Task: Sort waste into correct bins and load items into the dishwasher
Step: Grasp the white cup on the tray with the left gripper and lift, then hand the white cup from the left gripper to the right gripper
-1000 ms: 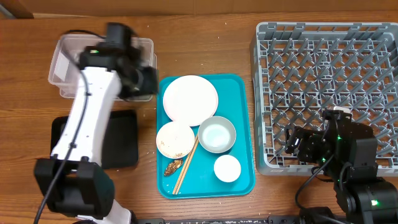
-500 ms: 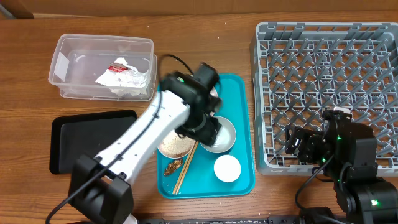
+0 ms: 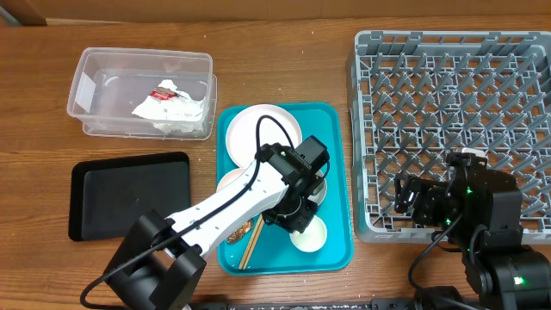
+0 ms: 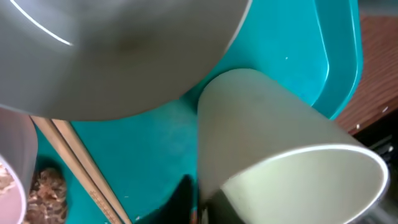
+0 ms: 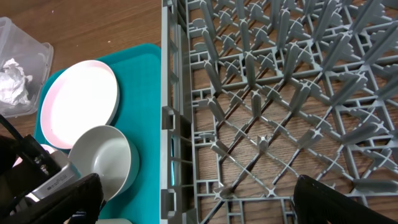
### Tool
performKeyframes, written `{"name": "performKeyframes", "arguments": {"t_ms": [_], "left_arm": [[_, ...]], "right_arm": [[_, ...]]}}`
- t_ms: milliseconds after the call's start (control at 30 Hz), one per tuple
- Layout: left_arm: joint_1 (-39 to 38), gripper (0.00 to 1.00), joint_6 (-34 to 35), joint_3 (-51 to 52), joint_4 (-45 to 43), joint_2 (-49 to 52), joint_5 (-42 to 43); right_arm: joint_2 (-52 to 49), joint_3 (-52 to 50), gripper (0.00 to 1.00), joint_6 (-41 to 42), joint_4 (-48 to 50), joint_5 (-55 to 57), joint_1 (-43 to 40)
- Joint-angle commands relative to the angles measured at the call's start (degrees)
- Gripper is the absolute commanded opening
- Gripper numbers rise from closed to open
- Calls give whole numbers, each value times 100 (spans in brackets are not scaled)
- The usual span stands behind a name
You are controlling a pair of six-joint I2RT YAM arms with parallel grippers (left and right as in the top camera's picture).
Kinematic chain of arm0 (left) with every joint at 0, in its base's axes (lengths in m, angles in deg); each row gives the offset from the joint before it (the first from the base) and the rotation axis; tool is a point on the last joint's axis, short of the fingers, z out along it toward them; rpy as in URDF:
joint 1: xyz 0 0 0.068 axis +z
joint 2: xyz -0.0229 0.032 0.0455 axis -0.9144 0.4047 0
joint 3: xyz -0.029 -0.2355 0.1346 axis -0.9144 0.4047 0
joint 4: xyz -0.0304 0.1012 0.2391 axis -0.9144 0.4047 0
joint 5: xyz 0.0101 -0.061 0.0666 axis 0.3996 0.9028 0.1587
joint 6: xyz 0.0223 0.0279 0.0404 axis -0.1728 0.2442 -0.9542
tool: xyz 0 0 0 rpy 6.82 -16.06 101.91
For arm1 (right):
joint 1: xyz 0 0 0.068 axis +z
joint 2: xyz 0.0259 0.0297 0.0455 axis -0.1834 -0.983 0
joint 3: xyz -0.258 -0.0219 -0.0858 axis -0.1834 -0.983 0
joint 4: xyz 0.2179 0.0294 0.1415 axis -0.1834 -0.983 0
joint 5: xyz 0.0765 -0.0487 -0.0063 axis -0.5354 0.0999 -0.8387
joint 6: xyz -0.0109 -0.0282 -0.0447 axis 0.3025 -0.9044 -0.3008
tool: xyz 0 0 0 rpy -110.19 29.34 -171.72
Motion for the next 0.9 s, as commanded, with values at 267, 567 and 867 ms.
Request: {"name": "performKeyframes", "arguments": {"t_ms": [267, 567, 867], "left_arm": [[588, 4, -645, -610, 721, -232, 1156], [2446, 4, -855, -1067, -479, -734, 4070], [2868, 4, -855, -1062, -942, -380, 5650]], "right_arm": [[20, 173, 100, 214, 7, 1049, -17], [-350, 175, 100, -138, 531, -828, -22], [-1290, 175, 100, -968, 1867, -4645, -22]]}}
